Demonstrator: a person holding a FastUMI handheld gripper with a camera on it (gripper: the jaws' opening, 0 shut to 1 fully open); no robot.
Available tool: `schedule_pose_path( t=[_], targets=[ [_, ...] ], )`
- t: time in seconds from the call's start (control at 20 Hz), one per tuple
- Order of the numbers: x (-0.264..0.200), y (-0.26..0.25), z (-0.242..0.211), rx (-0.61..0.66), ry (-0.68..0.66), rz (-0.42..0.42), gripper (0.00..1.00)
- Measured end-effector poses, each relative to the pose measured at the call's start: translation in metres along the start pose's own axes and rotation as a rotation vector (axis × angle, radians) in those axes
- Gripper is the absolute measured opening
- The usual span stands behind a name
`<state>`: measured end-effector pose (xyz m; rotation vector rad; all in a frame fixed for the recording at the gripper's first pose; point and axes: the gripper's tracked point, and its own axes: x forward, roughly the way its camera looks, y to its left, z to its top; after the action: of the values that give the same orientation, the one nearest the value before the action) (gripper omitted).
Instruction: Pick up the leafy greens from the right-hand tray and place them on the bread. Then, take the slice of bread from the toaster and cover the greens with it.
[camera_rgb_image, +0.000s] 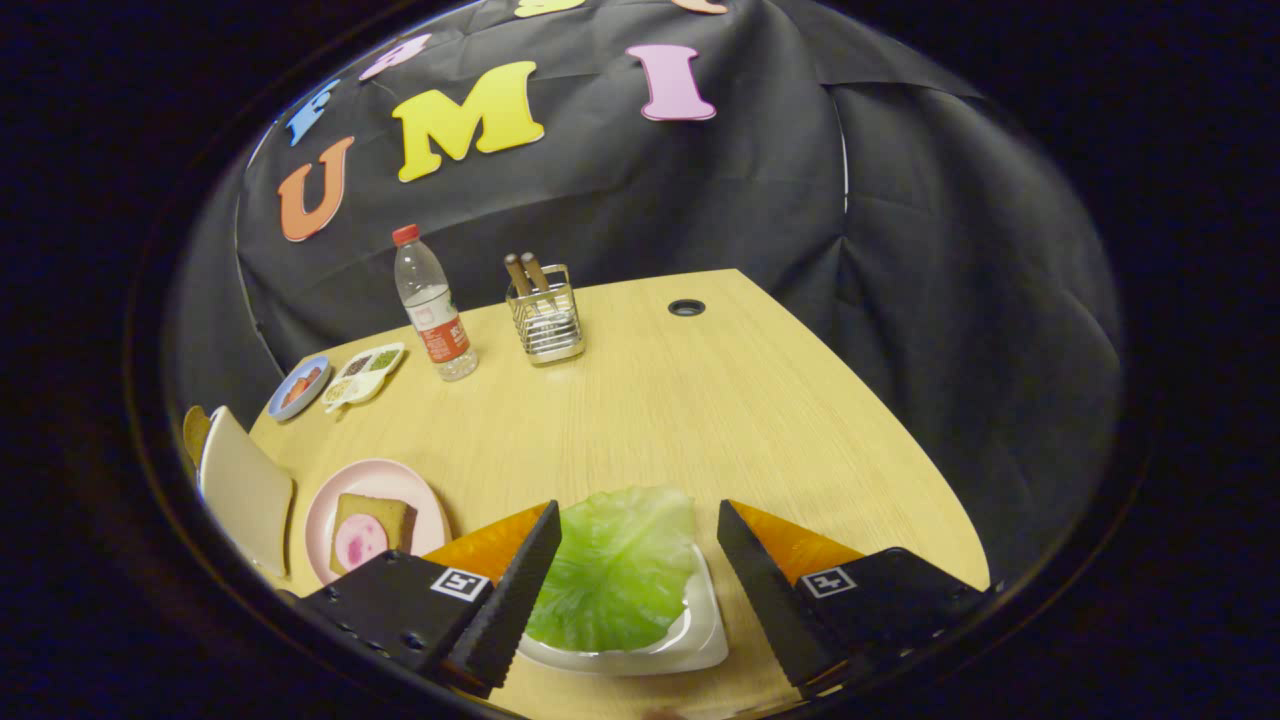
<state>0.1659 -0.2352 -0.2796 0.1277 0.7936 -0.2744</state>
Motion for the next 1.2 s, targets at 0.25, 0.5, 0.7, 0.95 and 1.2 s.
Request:
schedule_pose_path(
  t=[0.25,0.5,0.7,0.95,1.2],
  targets=[
    [0.017,-0.002,-0.011,0.001,0.049,0.006,0.97],
    [0.028,-0.012,-0.026,-0.01,0.092,-0.046,0.61],
    [0.032,-0.016,-0.032,-0.003,0.116,-0.067,0.52],
    [0.035,-0.016,-0.036,-0.029,0.137,-0.072,0.18],
    [0.028,-0.023,-0.029,-0.037,0.113,-0.102,0.0]
  ],
)
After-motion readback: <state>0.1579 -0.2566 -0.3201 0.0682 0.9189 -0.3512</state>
